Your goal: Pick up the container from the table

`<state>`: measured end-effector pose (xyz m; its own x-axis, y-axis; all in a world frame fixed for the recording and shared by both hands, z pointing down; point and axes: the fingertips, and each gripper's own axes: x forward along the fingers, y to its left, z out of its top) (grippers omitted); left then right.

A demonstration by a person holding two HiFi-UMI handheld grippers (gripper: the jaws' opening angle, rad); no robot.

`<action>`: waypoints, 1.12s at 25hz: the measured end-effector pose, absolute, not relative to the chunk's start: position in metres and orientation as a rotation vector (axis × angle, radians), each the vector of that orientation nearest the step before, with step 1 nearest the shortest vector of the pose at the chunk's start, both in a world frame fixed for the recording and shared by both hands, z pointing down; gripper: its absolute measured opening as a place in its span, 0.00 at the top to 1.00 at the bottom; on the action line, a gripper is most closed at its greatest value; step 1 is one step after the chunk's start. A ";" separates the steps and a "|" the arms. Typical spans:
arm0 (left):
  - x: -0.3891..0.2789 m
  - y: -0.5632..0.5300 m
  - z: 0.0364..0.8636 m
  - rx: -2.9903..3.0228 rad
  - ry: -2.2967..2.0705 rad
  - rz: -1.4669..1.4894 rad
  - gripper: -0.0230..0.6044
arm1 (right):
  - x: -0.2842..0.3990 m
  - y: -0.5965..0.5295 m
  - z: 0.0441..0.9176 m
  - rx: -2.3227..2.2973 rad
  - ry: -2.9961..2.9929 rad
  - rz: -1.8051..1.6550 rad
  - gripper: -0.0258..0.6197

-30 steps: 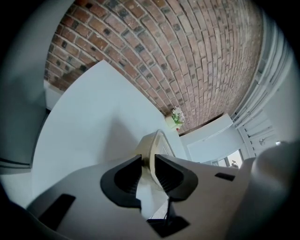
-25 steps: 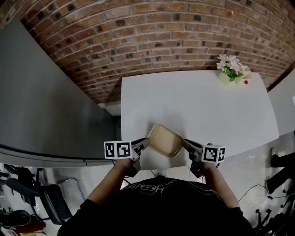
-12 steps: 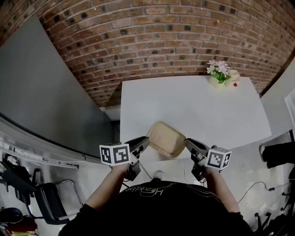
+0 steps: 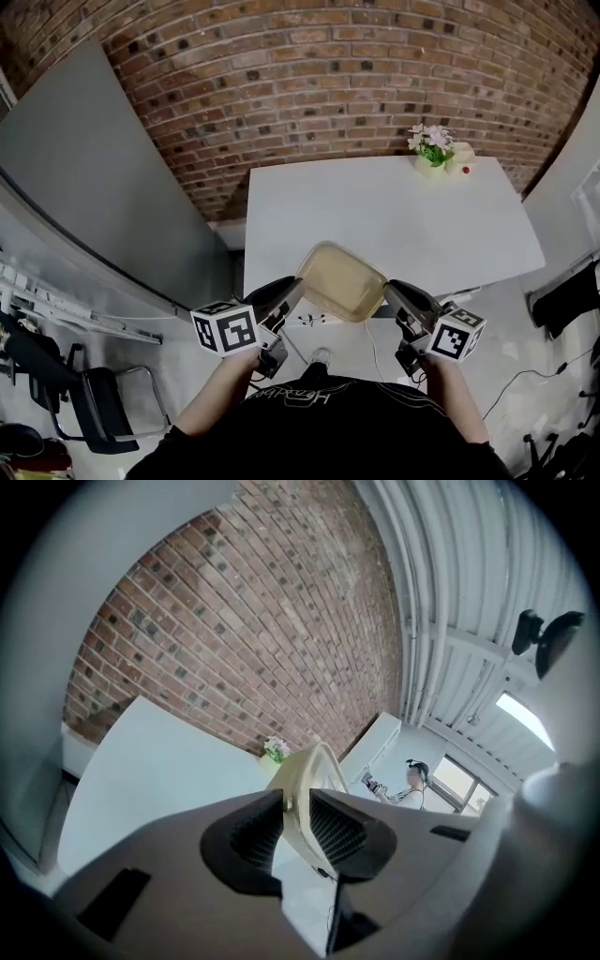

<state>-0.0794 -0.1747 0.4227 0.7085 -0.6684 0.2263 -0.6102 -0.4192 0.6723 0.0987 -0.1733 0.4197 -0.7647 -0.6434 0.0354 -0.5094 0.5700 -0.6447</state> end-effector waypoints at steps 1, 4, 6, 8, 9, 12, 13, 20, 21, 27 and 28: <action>-0.078 -0.167 0.416 2.160 -0.965 -0.106 0.82 | 0.100 -0.167 0.414 -0.964 2.601 -0.947 0.87; -0.075 -0.148 0.398 2.204 -0.965 -0.131 0.82 | 0.103 -0.149 0.395 -0.948 2.604 -0.884 0.87; -0.073 -0.136 0.387 2.232 -0.970 -0.149 0.82 | 0.105 -0.139 0.384 -0.936 2.607 -0.844 0.87; -0.071 -0.124 0.378 2.256 -0.970 -0.166 0.82 | 0.108 -0.128 0.376 -0.929 2.604 -0.808 0.87; -0.070 -0.118 0.374 2.267 -0.970 -0.173 0.82 | 0.109 -0.123 0.372 -0.927 2.602 -0.790 0.87; -0.065 -0.103 0.364 2.294 -0.969 -0.193 0.82 | 0.113 -0.109 0.363 -0.937 2.603 -0.740 0.87; -0.063 -0.098 0.361 2.302 -0.969 -0.198 0.82 | 0.115 -0.106 0.360 -0.938 2.601 -0.732 0.87; -0.056 -0.074 0.345 2.363 -0.971 -0.236 0.82 | 0.123 -0.079 0.346 -0.920 2.589 -0.667 0.87; -0.054 -0.071 0.344 2.367 -0.968 -0.240 0.82 | 0.125 -0.076 0.345 -0.917 2.587 -0.663 0.87; -0.052 -0.059 0.339 2.376 -0.962 -0.249 0.82 | 0.128 -0.067 0.340 -0.914 2.578 -0.653 0.87; -0.051 -0.057 0.339 2.376 -0.963 -0.249 0.82 | 0.129 -0.065 0.339 -0.913 2.578 -0.653 0.87</action>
